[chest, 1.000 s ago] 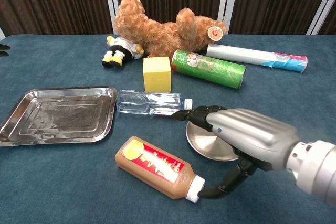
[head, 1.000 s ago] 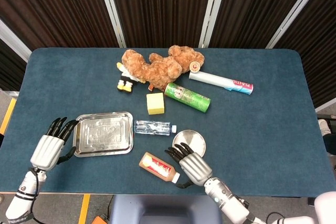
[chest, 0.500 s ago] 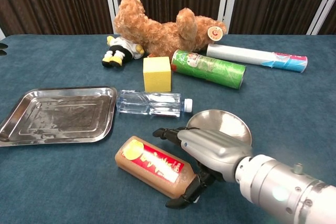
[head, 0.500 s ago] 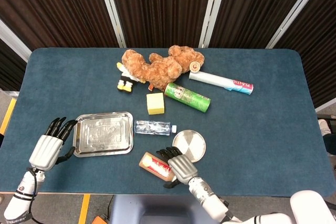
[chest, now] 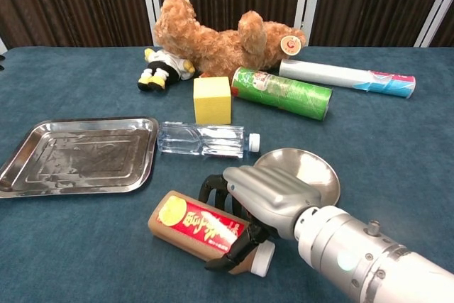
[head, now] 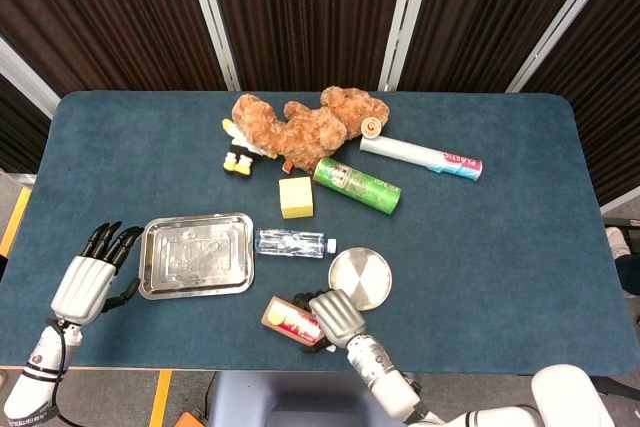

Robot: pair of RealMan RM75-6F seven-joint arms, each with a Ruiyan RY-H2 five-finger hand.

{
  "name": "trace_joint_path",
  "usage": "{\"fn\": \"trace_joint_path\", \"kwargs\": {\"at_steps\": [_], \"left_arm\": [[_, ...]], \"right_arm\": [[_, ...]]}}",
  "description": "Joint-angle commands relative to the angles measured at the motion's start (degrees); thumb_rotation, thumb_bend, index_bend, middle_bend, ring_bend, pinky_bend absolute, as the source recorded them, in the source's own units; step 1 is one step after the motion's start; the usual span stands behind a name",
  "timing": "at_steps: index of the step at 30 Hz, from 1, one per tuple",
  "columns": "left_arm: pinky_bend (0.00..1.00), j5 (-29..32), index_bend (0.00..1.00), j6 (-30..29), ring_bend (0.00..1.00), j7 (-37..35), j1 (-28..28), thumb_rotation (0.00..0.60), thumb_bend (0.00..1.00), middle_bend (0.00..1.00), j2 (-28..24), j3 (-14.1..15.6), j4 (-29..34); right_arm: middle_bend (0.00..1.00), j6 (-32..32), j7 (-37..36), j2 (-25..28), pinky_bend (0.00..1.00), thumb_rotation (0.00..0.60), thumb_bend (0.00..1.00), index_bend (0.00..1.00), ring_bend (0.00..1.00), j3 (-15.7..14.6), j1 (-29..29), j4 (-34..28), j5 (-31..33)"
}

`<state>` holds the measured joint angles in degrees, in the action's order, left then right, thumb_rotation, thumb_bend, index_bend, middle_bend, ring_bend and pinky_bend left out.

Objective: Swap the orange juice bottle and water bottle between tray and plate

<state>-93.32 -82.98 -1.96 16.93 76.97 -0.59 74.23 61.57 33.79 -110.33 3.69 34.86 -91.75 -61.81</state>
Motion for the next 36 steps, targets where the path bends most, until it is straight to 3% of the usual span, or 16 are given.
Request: {"fn": "trace_joint_path", "kwargs": {"at_steps": [1,9,12,20,28,36], "left_arm": [[0.08,0.0,0.00,0.0,0.03,0.0,0.0,0.600,0.37,0.12,0.0,0.0,0.0],[0.08,-0.1,0.00,-0.4,0.03,0.3,-0.2,0.600,0.37,0.12,-0.1,0.0,0.0],[0.08,-0.2,0.00,0.1,0.03,1.6,-0.1,0.600,0.37,0.12,0.2,0.2,0.0],[0.08,0.5,0.00,1.1,0.03,4.0,0.1,0.600,0.37,0.12,1.2,0.0,-0.4],[0.08,0.8,0.00,2.1,0.03,6.5,0.3,0.600,0.37,0.12,2.4,0.1,-1.0],[0.08,1.4,0.00,3.2,0.03,8.1,0.6,0.600,0.37,0.12,3.7,0.0,-1.7]], "right_arm": [[0.70,0.5,-0.1,-0.9,0.61,0.600,0.26,0.65,0.60,0.3,0.0,0.9,-0.7],[0.81,1.9,-1.7,-0.2,0.70,0.600,0.34,0.80,0.72,0.6,0.0,0.9,-4.7],[0.83,3.7,-6.3,4.2,0.70,0.600,0.35,0.82,0.74,2.1,-0.1,-1.2,-10.0],[0.85,2.0,-12.8,12.2,0.70,0.600,0.35,0.86,0.76,4.5,0.1,-3.7,-12.0],[0.85,-2.2,-20.3,19.4,0.70,0.600,0.35,0.86,0.76,3.0,-0.1,2.4,-13.3],[0.85,-4.9,-26.5,19.7,0.70,0.600,0.35,0.86,0.76,0.9,0.2,10.2,-16.1]]}}
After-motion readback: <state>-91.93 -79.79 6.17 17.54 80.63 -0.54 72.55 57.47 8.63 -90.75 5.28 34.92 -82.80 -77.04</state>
